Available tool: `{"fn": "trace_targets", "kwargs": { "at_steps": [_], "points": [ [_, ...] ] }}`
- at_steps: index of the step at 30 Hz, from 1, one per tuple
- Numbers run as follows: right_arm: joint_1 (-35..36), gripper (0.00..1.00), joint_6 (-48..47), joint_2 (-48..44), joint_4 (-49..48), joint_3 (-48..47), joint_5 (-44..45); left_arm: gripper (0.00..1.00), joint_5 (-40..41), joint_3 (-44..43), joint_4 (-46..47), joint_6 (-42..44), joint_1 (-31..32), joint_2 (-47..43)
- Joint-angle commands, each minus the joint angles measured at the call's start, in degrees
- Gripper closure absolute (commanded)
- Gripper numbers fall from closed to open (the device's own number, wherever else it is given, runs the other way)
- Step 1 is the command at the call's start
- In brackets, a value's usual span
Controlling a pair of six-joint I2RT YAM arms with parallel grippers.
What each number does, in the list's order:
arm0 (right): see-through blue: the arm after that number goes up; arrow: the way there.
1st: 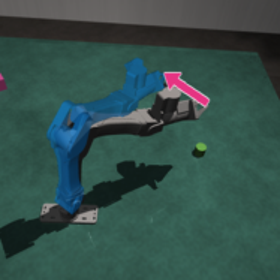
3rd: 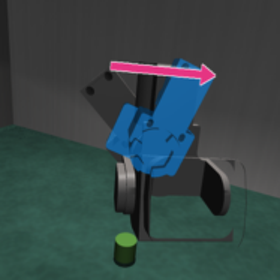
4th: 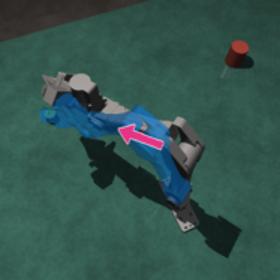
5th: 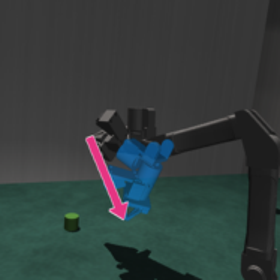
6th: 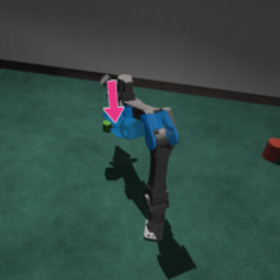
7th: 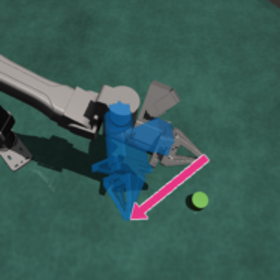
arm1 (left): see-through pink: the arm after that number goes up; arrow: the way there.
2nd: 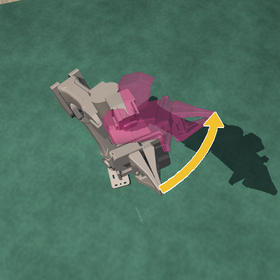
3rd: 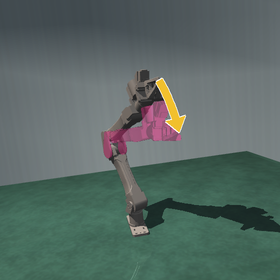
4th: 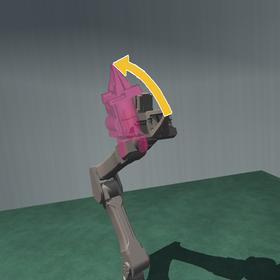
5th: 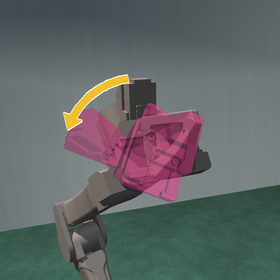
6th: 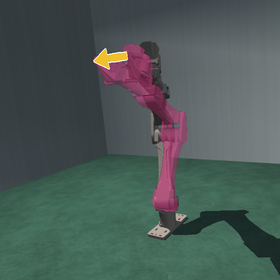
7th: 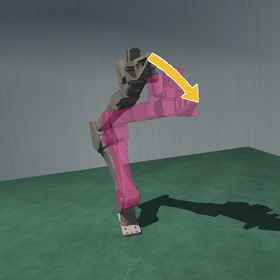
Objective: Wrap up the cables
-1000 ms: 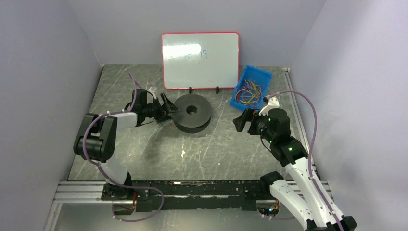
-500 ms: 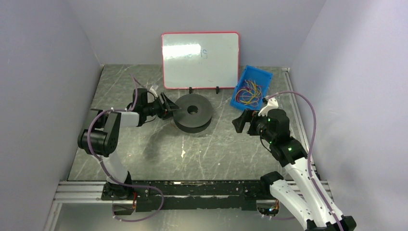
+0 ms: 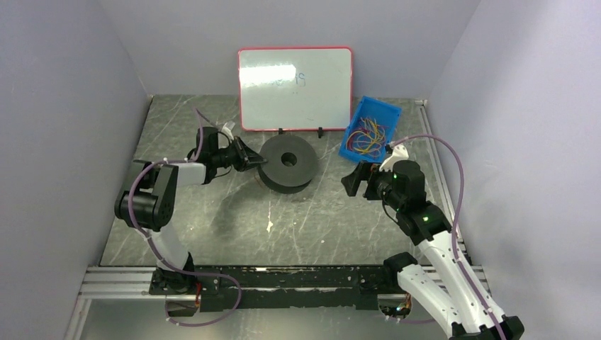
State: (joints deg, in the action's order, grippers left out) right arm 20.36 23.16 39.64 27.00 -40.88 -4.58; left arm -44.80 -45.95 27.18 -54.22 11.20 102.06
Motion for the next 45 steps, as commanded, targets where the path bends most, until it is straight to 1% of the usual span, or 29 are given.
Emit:
{"fn": "trace_targets", "kwargs": {
  "at_steps": [1, 5, 7, 11, 15, 19, 22, 29, 34, 38, 45],
  "points": [
    [-0.10, 0.00, 0.04, -0.26, -1.47, 0.56, -0.68, 0.93, 1.10, -3.11, -5.61, 5.20, 0.82, -3.48],
    [-0.14, 0.00, 0.00, -0.21, -1.28, 0.33, -0.47, 0.93, 2.72, -5.39, -11.67, 8.10, 1.50, -6.57],
    [-0.12, 0.00, -0.18, -0.28, -1.05, 0.12, -0.22, 0.93, 5.33, -7.94, -17.54, 11.26, 2.63, -8.33],
    [-0.11, 0.00, 0.11, -0.19, -1.39, -0.16, -0.55, 0.93, 13.12, -13.92, -28.45, 17.43, 6.89, -11.50],
    [-0.13, 0.00, 0.56, 0.16, -1.70, -0.85, -1.42, 0.93, 23.52, -20.60, -38.53, 22.17, 11.77, -13.35],
    [-0.09, 0.00, 0.62, 0.02, -1.41, -1.62, -1.35, 0.93, 30.37, -24.22, -45.46, 24.47, 14.87, -14.53],
    [-0.14, 0.00, 0.68, -0.13, -1.21, -1.96, -1.17, 0.93, 34.70, -25.98, -48.84, 25.92, 16.89, -15.54],
    [-0.14, 0.00, 0.35, 0.61, -1.02, -2.09, 0.27, 0.93, 50.31, -31.52, -57.48, 27.83, 23.04, -16.36],
    [-0.12, 0.00, 0.61, 0.59, -1.75, -1.57, 0.61, 0.93, 58.94, -33.97, -59.71, 27.86, 27.04, -15.74],
    [-0.12, 0.00, 0.62, 0.84, -1.72, -1.33, 0.94, 0.93, 65.45, -37.53, -61.50, 27.76, 28.91, -13.11],
    [-0.08, 0.00, 1.27, 0.67, -1.78, -0.36, 0.94, 0.93, 70.72, -42.97, -62.50, 27.49, 30.08, -7.69]
  ]
}}
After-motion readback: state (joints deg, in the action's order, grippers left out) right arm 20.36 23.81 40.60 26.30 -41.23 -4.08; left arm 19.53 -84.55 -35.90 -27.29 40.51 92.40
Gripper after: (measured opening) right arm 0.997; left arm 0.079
